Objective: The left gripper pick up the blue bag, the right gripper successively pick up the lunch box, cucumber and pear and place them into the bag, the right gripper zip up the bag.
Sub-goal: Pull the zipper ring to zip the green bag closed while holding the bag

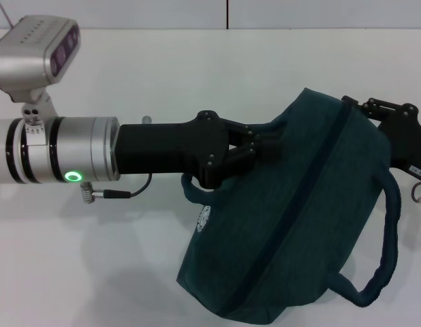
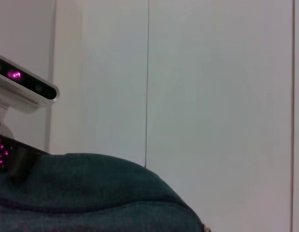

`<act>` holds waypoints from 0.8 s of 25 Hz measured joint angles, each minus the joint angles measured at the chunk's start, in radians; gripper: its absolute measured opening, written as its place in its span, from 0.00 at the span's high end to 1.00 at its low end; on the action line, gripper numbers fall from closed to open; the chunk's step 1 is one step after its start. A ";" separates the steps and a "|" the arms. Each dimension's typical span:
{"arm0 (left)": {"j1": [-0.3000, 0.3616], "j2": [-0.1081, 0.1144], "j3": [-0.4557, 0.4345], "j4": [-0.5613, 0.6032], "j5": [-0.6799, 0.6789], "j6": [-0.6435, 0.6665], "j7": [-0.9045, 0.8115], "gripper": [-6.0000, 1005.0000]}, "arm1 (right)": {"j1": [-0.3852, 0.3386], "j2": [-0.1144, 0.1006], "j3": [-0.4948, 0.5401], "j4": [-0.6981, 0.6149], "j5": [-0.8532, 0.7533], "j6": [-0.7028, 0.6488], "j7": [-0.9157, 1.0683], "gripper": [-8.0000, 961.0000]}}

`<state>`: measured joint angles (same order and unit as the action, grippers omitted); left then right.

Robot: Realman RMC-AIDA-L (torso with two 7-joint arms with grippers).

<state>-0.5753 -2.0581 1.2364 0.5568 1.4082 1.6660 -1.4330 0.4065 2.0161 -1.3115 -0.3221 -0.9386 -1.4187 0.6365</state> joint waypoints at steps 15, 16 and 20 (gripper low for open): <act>0.001 -0.003 -0.005 -0.001 -0.006 0.000 0.015 0.92 | 0.005 0.006 0.009 0.006 0.021 0.117 0.007 0.95; 0.001 -0.003 -0.005 -0.001 -0.006 0.000 0.015 0.91 | 0.008 0.006 0.009 0.010 0.021 0.137 0.009 0.96; 0.003 -0.005 -0.011 -0.002 -0.008 -0.003 0.015 0.89 | 0.006 0.006 0.009 0.011 0.022 0.140 0.010 0.98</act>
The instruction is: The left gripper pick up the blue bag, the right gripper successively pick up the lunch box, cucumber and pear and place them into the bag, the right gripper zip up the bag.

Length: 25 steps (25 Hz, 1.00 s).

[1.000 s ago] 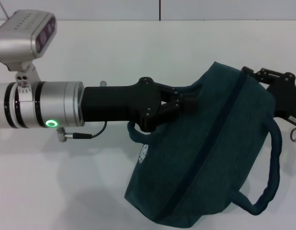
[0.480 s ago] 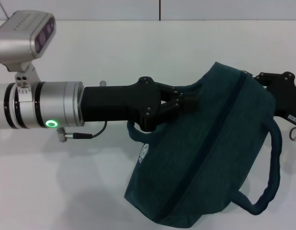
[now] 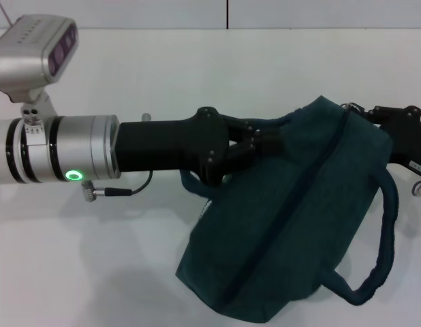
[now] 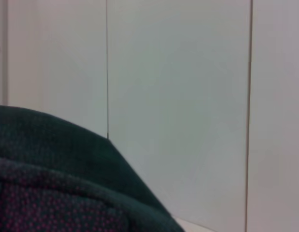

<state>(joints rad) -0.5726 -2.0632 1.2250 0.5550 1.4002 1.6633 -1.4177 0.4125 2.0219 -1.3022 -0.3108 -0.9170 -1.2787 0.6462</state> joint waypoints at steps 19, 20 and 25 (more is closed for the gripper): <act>0.052 -0.024 -0.283 -0.116 -0.051 -0.047 0.133 0.73 | -0.026 -0.001 0.004 0.009 0.161 -0.159 0.064 0.76; 0.062 -0.024 -0.283 -0.117 -0.068 -0.040 0.143 0.69 | -0.026 -0.003 0.003 0.009 0.167 -0.171 0.071 0.73; 0.102 -0.027 -0.284 -0.188 -0.164 0.023 0.251 0.58 | -0.034 -0.011 0.003 0.003 0.163 -0.317 0.090 0.60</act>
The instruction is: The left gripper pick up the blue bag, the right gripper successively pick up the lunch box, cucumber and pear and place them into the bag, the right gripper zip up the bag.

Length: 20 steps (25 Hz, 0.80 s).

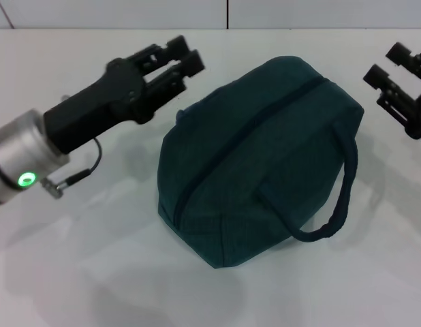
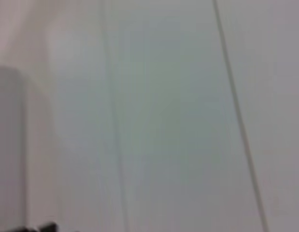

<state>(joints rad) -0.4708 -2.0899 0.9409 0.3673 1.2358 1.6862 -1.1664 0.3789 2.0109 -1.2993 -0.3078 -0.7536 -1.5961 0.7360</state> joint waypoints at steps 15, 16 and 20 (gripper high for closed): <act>0.070 -0.005 0.024 -0.146 -0.039 0.170 0.325 0.39 | 0.076 -0.070 -0.012 -0.106 -0.254 -0.184 0.237 0.35; 0.073 -0.005 0.034 -0.150 -0.036 0.170 0.343 0.33 | 0.087 -0.075 -0.010 -0.109 -0.284 -0.186 0.252 0.33; 0.079 -0.004 0.087 -0.152 -0.034 0.170 0.398 0.17 | 0.097 -0.076 0.004 -0.113 -0.320 -0.187 0.251 0.27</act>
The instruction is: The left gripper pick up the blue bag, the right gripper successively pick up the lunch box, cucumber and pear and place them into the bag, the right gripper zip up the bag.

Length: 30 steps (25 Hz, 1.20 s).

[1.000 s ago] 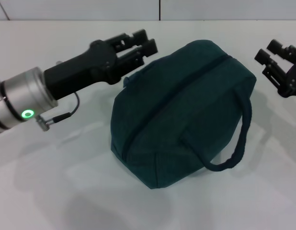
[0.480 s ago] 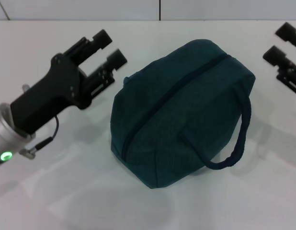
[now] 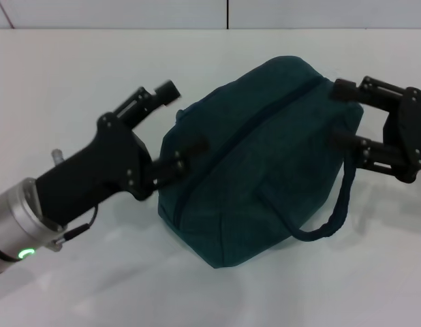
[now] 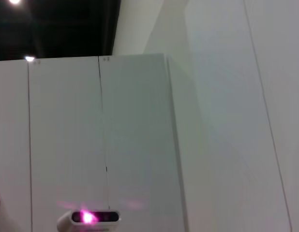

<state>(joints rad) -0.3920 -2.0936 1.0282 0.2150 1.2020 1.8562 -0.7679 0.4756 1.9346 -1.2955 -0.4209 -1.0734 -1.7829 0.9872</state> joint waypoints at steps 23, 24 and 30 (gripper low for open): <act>-0.028 0.008 0.045 0.039 0.048 -0.009 0.050 0.12 | -0.018 0.052 0.016 -0.017 -0.063 0.003 -0.194 0.28; -0.028 0.008 0.045 0.039 0.048 -0.008 0.055 0.12 | -0.018 0.052 0.017 -0.017 -0.063 0.005 -0.196 0.28; -0.030 0.006 0.039 0.040 0.042 -0.010 0.068 0.12 | -0.012 0.062 0.021 -0.013 -0.057 0.032 -0.198 0.28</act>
<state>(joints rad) -0.4225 -2.0878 1.0671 0.2546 1.2443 1.8460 -0.7002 0.4632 1.9964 -1.2747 -0.4334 -1.1304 -1.7512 0.7897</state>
